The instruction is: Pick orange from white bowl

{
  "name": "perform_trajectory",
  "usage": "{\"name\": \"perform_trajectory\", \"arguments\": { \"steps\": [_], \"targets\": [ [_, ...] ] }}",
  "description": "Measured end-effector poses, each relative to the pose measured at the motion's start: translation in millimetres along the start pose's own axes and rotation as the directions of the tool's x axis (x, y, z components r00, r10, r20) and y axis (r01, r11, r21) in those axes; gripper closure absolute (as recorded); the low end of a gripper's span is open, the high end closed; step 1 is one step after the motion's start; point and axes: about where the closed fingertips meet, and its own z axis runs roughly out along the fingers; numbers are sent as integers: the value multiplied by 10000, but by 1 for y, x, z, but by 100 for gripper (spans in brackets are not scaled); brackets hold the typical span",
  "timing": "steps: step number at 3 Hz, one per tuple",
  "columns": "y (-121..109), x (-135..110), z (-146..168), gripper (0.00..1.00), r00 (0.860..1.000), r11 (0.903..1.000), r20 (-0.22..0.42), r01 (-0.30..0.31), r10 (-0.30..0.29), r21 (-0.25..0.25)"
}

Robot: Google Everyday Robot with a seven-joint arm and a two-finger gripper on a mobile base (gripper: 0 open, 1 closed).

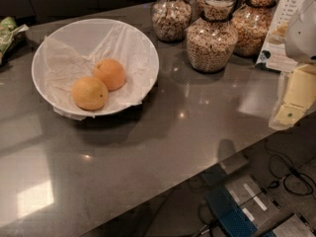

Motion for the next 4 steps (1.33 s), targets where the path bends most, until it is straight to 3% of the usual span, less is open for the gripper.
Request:
{"name": "perform_trajectory", "arguments": {
  "steps": [1, 2, 3, 4],
  "targets": [
    [0, 0, 0, 0, 10000, 10000, 0, 0, 0, 0],
    [-8, -20, 13, 0, 9987, 9994, 363, 355, -356, 50],
    [-25, -70, 34, 0, 9873, 9924, 1013, 1228, -1224, 28],
    [-35, -126, 42, 0, 9627, 9769, 1679, 2134, -2122, 112]
  ]
}}
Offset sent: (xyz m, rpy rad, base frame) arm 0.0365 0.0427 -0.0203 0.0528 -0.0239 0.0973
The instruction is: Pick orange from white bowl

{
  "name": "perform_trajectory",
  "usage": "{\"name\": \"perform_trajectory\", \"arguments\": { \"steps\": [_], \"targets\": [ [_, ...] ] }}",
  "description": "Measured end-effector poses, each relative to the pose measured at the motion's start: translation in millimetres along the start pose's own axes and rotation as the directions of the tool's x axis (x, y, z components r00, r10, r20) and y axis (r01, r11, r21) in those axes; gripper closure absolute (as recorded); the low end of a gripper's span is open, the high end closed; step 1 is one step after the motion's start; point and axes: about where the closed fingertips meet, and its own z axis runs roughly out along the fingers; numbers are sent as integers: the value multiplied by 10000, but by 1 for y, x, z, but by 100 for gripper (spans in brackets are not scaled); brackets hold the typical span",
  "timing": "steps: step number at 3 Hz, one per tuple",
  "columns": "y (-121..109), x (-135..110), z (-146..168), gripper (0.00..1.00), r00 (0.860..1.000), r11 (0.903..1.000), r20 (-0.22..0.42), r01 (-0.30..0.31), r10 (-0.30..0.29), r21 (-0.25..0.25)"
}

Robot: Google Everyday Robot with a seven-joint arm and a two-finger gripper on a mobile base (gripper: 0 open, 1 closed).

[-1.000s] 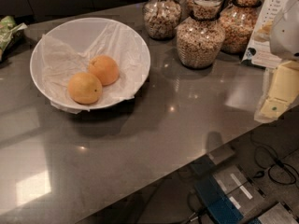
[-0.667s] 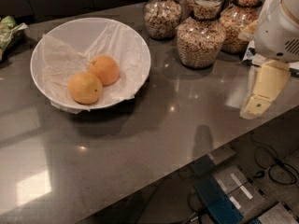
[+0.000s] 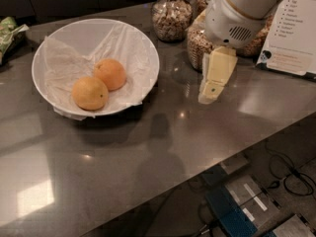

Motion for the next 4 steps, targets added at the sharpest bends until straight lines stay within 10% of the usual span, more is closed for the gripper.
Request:
{"name": "perform_trajectory", "arguments": {
  "steps": [4],
  "targets": [
    [-43, -81, 32, 0, 9725, 9858, 1615, 1660, -1677, 243]
  ]
}}
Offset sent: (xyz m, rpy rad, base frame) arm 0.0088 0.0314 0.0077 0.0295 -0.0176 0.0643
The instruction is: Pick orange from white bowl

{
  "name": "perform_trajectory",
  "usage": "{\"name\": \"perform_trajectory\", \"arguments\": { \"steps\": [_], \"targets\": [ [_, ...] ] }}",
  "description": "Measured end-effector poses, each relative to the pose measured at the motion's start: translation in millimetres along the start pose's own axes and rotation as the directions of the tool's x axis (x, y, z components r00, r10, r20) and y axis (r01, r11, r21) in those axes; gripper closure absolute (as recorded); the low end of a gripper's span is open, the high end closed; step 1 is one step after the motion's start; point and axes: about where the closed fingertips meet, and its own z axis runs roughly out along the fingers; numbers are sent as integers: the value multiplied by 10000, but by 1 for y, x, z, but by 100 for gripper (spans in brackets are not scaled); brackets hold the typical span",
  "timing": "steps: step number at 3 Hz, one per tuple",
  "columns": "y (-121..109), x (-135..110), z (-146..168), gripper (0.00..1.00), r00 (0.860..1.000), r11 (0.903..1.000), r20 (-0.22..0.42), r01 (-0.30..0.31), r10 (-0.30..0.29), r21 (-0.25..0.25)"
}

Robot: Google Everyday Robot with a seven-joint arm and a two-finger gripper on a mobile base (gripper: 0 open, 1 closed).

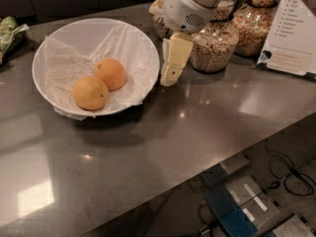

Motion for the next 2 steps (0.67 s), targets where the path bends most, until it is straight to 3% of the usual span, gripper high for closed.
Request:
{"name": "perform_trajectory", "arguments": {
  "steps": [2],
  "targets": [
    [-26, -40, 44, 0, 9880, 9949, 1300, 902, -836, -462]
  ]
}}
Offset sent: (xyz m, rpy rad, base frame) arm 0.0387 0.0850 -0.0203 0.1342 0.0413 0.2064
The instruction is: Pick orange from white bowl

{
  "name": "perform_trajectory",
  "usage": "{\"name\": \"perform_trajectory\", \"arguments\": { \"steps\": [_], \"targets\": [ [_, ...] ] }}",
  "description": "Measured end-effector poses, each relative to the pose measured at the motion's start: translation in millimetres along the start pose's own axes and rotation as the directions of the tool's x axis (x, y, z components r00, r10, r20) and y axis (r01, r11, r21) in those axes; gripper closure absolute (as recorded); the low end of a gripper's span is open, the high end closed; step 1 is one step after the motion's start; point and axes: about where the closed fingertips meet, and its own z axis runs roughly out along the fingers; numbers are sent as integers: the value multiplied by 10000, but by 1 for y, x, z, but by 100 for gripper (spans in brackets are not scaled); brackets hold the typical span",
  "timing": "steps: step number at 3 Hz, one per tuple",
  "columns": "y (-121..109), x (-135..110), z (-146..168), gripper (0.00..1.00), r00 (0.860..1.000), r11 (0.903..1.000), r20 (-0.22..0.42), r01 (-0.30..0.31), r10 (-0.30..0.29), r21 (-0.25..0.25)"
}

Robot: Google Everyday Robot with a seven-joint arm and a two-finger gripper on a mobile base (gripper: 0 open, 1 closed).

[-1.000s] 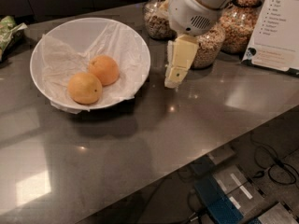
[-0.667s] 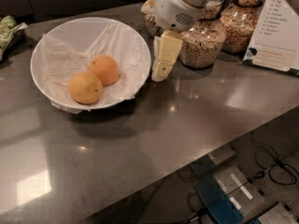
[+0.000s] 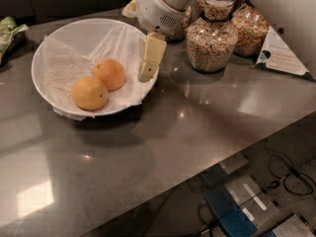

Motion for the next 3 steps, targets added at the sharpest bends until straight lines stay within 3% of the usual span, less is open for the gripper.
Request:
{"name": "perform_trajectory", "arguments": {
  "steps": [1, 2, 3],
  "targets": [
    [-1, -1, 2, 0, 10000, 10000, 37, 66, -66, -11],
    [-9, -11, 20, 0, 9974, 9981, 400, 607, -603, -89],
    [-13, -33, 45, 0, 9802, 9796, 617, 1919, -1883, -589]
  ]
}}
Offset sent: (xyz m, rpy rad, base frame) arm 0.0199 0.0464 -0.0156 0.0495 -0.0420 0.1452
